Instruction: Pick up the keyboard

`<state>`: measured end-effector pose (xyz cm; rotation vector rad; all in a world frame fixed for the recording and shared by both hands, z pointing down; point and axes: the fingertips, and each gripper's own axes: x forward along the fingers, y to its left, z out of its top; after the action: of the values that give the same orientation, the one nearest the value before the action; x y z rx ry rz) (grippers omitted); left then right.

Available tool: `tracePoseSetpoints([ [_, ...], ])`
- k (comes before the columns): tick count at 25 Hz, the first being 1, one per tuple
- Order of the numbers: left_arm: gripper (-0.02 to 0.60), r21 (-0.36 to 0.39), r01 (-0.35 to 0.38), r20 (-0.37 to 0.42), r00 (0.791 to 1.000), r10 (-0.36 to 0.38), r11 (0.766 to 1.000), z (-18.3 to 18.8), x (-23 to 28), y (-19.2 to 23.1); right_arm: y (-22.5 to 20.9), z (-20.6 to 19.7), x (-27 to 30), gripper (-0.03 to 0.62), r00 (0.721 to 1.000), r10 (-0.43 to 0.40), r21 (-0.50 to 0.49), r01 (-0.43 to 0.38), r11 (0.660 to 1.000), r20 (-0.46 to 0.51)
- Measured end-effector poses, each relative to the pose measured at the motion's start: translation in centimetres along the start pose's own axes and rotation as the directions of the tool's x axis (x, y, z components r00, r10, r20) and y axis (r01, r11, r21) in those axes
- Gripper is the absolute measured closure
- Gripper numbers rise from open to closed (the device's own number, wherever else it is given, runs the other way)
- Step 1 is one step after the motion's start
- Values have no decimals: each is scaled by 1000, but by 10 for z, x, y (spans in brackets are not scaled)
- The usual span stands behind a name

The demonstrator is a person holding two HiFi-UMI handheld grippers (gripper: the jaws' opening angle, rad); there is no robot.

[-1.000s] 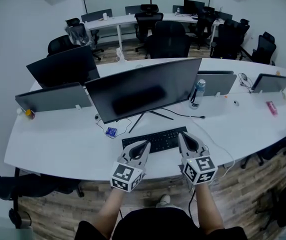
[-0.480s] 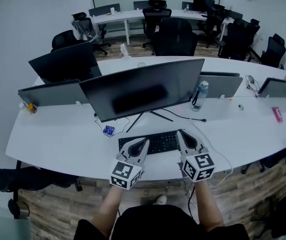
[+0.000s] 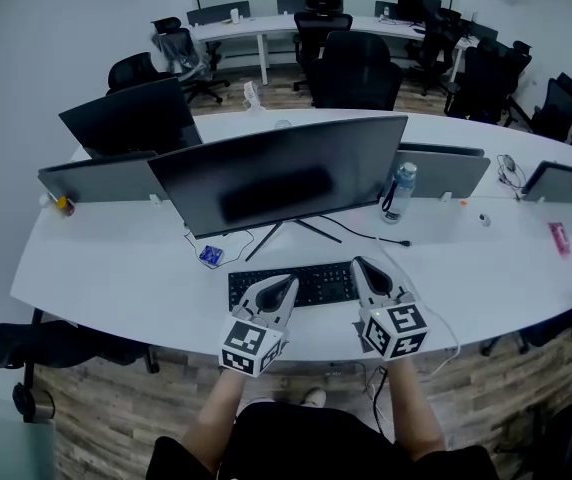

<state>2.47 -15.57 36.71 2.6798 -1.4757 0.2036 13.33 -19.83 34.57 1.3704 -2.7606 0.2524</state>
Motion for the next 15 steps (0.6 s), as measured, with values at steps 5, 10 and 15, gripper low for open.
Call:
tracePoseSetpoints([
  [5, 572, -28, -8, -3, 1000, 8, 1000, -1, 2, 2, -1, -3, 6, 589, 1000, 4, -13, -4, 1000, -10],
  [10, 572, -30, 18, -16, 1000, -18, 999, -8, 7, 6, 3, -12, 13, 589, 999, -2, -19, 2, 1000, -36],
  [15, 572, -42, 58, -32, 998, -60, 997, -16, 10, 19, 3, -14, 24, 589, 998, -39, -4, 39, 999, -39],
])
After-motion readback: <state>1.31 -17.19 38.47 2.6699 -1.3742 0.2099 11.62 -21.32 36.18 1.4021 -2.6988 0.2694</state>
